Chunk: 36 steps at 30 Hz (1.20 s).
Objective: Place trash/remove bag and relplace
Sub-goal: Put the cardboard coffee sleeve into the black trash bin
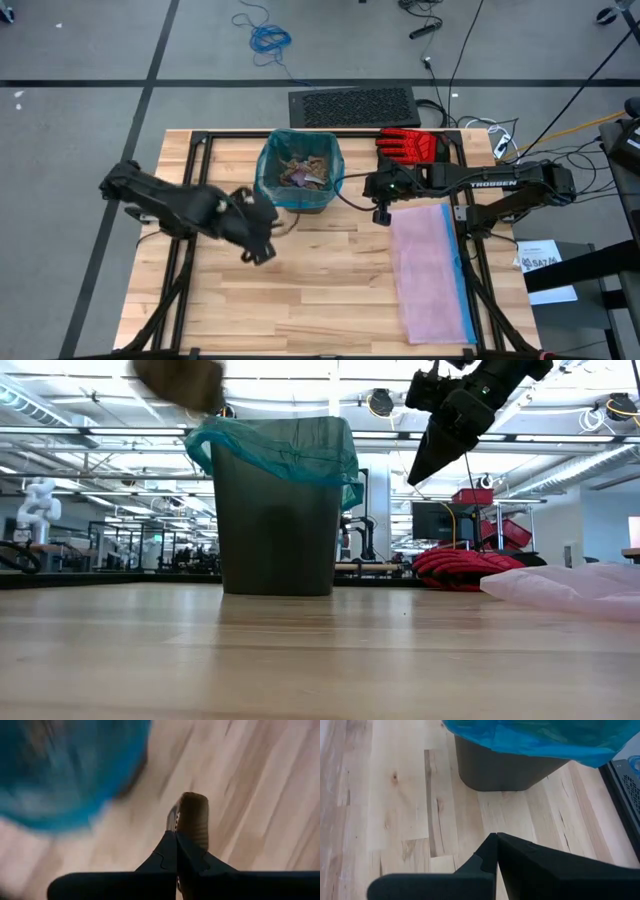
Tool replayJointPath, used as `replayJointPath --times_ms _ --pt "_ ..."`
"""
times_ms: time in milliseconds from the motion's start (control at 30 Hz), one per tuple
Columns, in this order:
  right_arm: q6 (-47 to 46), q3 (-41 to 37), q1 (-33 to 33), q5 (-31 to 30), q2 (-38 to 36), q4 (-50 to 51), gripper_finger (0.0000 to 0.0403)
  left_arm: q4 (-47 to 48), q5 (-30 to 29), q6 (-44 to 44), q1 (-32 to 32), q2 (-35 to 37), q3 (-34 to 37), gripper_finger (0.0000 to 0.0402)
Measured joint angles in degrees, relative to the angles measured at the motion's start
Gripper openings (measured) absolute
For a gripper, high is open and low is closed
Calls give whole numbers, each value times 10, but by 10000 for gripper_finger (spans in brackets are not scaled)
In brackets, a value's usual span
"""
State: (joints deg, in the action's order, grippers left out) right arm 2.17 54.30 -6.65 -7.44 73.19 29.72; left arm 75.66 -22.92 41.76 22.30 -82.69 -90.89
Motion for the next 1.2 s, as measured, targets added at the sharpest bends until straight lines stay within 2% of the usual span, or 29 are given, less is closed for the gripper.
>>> replayJointPath --times_ms 167,300,500,600,767,1000,1200 --pt "-1 0 0 0 0 3 0 -55 -69 -138 -38 14 -71 0" --pt "-2 0 0 0 0 1 0 -70 -128 -233 -95 14 -95 0" --pt "-13 0 0 0 0 1 0 -101 -130 -323 -218 7 -95 0" --pt "-15 0 0 0 0 1 0 -119 -98 -375 -278 -2 -95 0" --pt "-17 0 0 0 0 1 0 -141 16 -437 -357 -32 -95 0" --pt "-6 0 0 0 0 -10 0 -138 41 -490 -411 -94 -95 0" --pt "3 0 0 0 0 -5 0 -138 103 -501 -433 -149 -95 0"
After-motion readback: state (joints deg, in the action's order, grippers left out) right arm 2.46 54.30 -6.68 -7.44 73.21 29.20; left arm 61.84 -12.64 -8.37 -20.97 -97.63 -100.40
